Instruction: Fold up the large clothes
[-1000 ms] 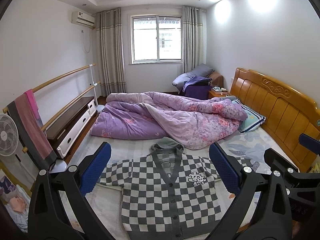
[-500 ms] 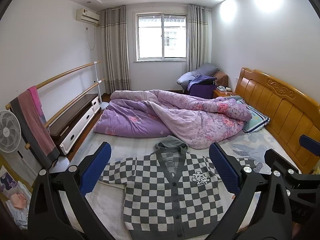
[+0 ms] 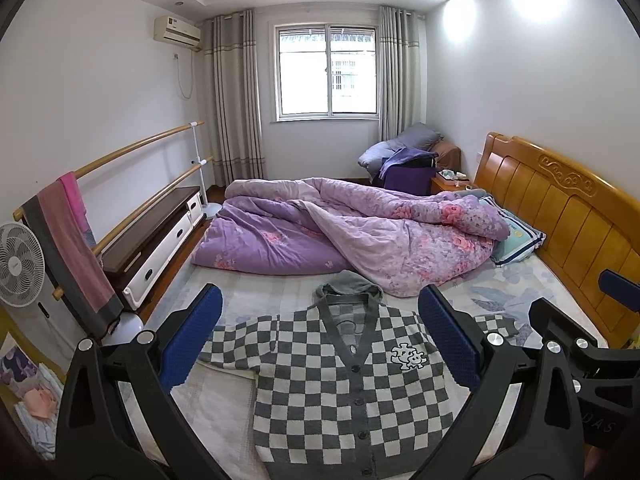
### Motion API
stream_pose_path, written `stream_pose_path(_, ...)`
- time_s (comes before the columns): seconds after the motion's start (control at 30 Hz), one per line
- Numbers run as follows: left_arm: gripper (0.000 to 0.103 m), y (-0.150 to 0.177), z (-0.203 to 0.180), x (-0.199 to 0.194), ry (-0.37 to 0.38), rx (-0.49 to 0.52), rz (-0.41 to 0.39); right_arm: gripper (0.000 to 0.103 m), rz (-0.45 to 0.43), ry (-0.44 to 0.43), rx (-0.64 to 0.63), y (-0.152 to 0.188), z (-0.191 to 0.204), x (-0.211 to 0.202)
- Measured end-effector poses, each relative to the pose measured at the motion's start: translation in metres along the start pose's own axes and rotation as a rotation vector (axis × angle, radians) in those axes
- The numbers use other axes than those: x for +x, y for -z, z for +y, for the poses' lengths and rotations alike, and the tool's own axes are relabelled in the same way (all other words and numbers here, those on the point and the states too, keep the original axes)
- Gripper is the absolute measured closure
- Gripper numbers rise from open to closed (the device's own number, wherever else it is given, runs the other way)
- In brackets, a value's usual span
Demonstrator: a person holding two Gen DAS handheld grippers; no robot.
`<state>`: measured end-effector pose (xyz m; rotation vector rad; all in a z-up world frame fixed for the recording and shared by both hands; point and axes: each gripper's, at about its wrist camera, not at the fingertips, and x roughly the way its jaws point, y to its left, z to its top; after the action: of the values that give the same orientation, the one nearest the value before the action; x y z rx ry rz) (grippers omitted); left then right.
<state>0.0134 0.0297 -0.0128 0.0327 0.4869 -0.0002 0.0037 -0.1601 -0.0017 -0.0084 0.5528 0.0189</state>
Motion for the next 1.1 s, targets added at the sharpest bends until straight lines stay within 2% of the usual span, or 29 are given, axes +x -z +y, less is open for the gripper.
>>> stream_pose_path(0.3, 0.005, -0.001, 0.009, 0.006, 0.000, -0.001, 0.007, 0.007, 0.005, 0.002, -0.003, -0.001, 0.005, 0.007)
stream_pose_path(1.1, 0.005, -0.005, 0.005, 0.006, -0.001, 0.000, 0.013, 0.007, 0.009, 0.002, -0.010, -0.002, 0.015, 0.015)
